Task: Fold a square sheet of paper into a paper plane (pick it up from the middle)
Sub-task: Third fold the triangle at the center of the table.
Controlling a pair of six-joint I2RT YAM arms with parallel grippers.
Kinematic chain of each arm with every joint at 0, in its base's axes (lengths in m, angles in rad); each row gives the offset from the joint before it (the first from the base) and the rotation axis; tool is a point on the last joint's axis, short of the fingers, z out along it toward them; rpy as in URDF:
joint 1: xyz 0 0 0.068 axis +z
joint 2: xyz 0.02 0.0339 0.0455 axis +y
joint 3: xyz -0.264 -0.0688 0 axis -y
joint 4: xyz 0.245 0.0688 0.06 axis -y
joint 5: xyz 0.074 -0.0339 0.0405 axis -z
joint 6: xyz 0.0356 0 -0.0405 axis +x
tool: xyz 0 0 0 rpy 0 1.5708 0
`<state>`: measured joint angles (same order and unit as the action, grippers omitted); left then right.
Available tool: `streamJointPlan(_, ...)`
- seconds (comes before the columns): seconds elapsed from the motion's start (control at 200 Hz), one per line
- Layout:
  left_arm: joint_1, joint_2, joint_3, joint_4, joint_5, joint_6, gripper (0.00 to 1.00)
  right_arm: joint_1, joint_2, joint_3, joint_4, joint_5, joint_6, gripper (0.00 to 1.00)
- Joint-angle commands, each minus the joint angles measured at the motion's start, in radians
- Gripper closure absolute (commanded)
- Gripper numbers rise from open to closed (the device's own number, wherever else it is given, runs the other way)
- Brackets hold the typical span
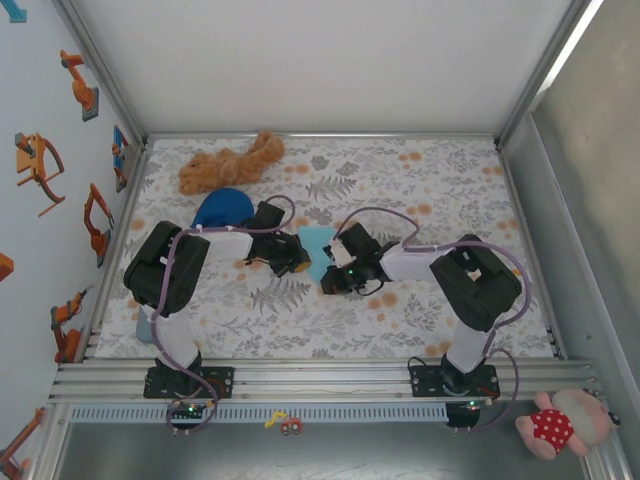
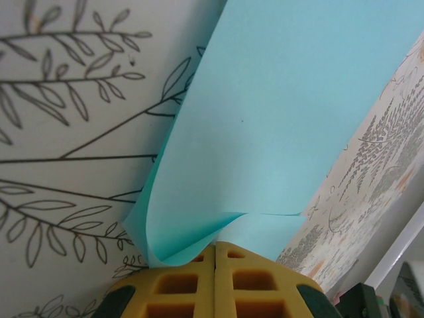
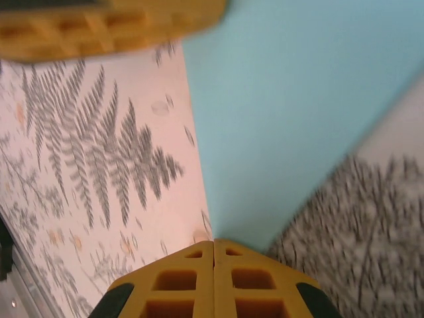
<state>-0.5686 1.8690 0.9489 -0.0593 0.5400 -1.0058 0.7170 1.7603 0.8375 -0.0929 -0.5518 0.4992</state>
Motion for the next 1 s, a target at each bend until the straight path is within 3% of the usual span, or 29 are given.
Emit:
streamJointPlan(0.0, 0.006, 0.056, -0.019, -0.082, -0.076, 0.005, 0.93, 0.006, -0.046, -0.037, -0.15, -0.007, -0.037, 1.0)
streamJointPlan(0.25, 0.006, 0.05, -0.009, -0.066, -0.055, 0.005, 0.93, 0.005, -0.109, 0.025, -0.109, 0.059, -0.014, 1.0)
streamJointPlan(0.581, -0.002, 0.05, -0.007, -0.031, -0.027, -0.002, 0.93, 0.005, 0.051, 0.114, 0.034, 0.07, 0.055, 1.0)
streamJointPlan(0.997, -0.002, 0.03, -0.029, 0.043, -0.042, 0.09, 0.9, 0.006, 0.125, 0.109, -0.124, 0.192, 0.018, 1.0)
